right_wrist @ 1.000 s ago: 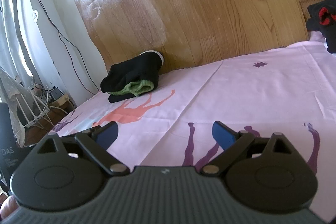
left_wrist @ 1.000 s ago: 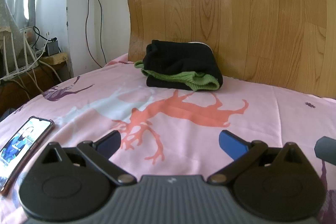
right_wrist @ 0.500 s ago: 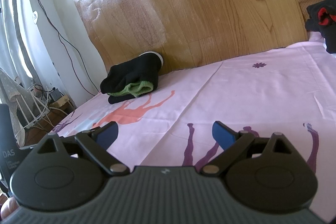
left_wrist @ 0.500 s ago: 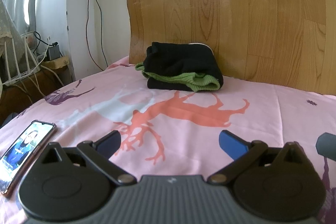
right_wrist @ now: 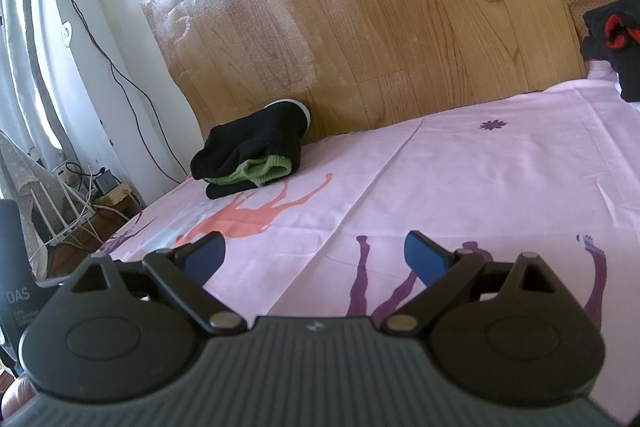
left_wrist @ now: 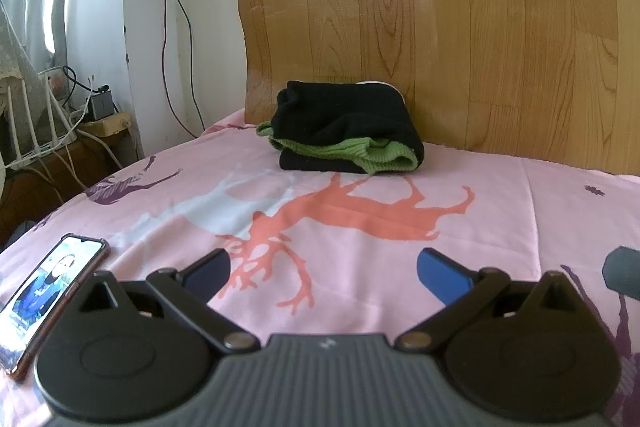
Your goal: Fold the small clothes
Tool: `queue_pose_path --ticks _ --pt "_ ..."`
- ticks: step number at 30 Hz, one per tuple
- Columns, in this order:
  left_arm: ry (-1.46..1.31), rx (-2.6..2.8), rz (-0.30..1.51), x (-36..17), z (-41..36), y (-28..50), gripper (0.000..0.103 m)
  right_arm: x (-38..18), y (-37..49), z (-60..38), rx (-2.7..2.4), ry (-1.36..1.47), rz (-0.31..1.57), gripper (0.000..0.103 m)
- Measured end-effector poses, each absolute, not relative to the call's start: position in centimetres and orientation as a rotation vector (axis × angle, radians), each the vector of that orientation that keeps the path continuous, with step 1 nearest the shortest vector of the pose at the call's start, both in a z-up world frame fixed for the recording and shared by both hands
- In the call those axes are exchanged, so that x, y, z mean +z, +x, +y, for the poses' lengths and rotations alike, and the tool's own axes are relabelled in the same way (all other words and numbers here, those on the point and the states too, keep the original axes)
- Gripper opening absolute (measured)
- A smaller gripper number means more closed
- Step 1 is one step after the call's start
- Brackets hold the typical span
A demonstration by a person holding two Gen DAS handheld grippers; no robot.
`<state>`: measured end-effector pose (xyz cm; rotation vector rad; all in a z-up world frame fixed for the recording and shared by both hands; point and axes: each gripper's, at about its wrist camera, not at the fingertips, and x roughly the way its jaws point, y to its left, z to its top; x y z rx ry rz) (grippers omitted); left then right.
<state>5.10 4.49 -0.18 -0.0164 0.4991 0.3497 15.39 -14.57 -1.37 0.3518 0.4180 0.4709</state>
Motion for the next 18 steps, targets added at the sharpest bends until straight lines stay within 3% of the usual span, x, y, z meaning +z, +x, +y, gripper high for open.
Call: queue_pose_path --ticks 18 --pt "0.029 0.340 0.499 -0.08 4.00 4.97 0.103 -1.35 15.40 -14.58 0.472 0.352 0.418 0.098"
